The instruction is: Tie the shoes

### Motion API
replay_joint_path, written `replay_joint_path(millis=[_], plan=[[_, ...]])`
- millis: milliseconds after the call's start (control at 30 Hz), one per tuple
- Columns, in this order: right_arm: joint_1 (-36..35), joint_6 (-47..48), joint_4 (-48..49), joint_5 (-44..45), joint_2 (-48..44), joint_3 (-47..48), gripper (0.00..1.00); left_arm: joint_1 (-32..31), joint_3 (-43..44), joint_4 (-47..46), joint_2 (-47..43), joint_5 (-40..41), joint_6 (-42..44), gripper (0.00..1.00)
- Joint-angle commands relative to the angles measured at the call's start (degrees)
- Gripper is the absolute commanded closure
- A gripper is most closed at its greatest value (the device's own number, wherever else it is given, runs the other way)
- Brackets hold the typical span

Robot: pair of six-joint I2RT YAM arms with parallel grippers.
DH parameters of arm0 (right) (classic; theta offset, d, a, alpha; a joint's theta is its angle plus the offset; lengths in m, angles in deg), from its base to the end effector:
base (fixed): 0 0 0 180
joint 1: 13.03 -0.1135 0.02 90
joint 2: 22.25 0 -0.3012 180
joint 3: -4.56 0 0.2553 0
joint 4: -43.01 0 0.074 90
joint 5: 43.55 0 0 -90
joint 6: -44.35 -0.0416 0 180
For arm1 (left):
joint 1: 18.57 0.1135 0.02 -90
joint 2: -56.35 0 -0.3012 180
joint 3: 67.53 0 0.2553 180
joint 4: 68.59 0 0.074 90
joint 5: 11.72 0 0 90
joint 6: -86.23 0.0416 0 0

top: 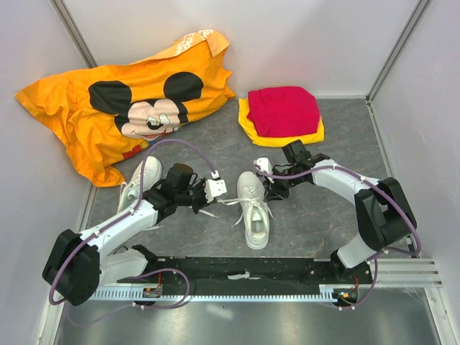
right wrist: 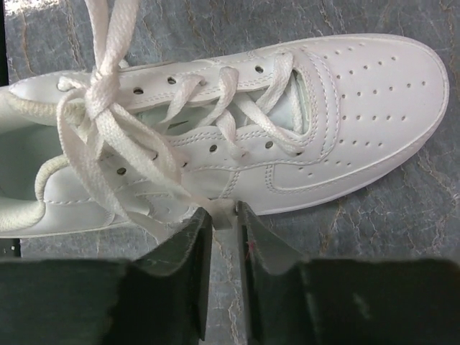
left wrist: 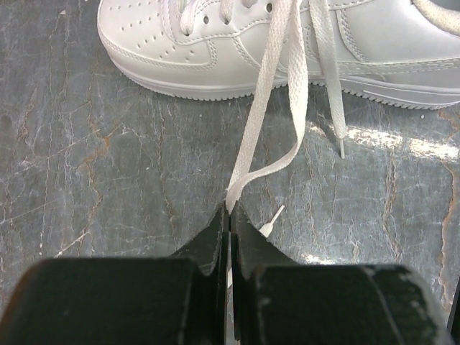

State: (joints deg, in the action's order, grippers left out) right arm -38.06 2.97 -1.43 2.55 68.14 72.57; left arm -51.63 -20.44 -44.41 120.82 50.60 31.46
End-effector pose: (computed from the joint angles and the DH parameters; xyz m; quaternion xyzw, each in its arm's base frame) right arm 0.2588 0.1527 0.2219 -0.6047 0.6823 0.3204 0.2573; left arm 0.1711 -0.1344 0.2355 0.5782 0.6778 -0.2106 0.4024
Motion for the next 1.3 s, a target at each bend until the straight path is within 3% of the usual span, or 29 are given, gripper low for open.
replay_joint_path(millis=[0,33,67,500,733,1267], plan=[[-0.54,2.44,2.55,-1.19,0.93,-0.01,0.83,0.45,2.36,-1.62,0.40,-0.54,1.08,0.98],[-0.54,1.40,2.55,-0.84,0.67,0.17,0.98,0.45,2.36,-1.71,0.40,-0.10,0.90,0.99],[-0.45,0.61,2.55,0.47,0.49,0.34,1.00,0.45,2.36,-1.80,0.48,0.43,0.47,0.99],[-0.45,-15.74,0.88,14.09,-12.07,-0.10,1.00,0.45,-1.23,-7.16,-8.21,8.34,-9.65,0.98],[-0.45,-16.28,-3.33,18.23,-14.54,-0.01,1.00,0.45,-3.26,-8.30,-12.70,8.35,-8.78,0.99],[-0.71,-16.10,-6.06,25.00,-17.17,-1.24,1.00,0.45,-3.70,-10.24,-7.52,11.07,-4.37,0.98]])
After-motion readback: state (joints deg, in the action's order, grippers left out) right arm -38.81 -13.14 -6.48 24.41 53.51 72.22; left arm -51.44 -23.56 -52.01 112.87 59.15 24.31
